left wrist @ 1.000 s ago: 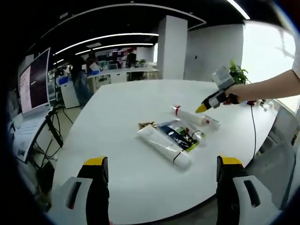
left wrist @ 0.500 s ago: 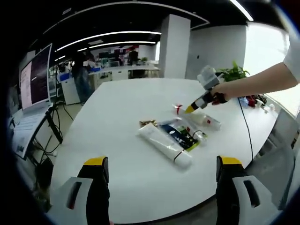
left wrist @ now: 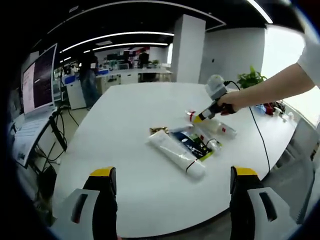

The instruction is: Arrange the skincare products in the storage area until every visible bottle or jar stands upright without overlapping.

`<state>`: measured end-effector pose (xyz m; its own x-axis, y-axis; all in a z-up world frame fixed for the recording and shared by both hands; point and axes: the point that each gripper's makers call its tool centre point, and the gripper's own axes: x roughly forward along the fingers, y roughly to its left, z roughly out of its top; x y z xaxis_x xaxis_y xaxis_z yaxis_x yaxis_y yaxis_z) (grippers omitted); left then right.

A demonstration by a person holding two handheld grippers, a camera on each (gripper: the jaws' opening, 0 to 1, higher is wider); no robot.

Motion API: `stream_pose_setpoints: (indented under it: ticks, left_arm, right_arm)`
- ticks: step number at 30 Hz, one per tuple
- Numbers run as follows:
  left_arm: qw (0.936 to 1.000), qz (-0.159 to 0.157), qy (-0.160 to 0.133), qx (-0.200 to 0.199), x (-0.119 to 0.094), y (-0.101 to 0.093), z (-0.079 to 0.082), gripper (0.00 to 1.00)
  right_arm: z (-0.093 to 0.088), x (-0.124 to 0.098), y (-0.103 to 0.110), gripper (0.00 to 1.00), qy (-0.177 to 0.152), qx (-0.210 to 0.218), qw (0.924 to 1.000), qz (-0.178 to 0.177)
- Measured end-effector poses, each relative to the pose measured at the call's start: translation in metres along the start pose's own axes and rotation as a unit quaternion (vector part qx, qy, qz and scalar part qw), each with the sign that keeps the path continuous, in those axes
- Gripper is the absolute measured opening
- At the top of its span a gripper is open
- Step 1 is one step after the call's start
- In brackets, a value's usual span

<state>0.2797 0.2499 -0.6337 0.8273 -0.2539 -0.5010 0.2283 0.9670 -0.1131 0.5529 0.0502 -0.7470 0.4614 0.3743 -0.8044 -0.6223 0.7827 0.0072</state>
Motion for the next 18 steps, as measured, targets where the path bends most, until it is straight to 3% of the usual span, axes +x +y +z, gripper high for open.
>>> stream_pose_setpoints:
  ticks: [5,8,18]
  left_arm:
    - [1.0,-0.002,0.001,0.0,0.0,-0.001,0.0,0.92]
    - [1.0,-0.005,0.0,0.0,0.0,-0.003,0.001,0.92]
    - [0.9998,-0.012,-0.016,-0.001,-0.003,-0.006,0.007,0.92]
  right_arm:
    - [-0.002,0.0,-0.001,0.31,0.024,0.004,0.9997,-0.01]
    - [-0.007,-0.001,0.004,0.3,0.069,-0.016,0.9975,-0.001]
    - [-0.012,-0.004,0.011,0.29,0.161,-0.056,0.9853,0.014]
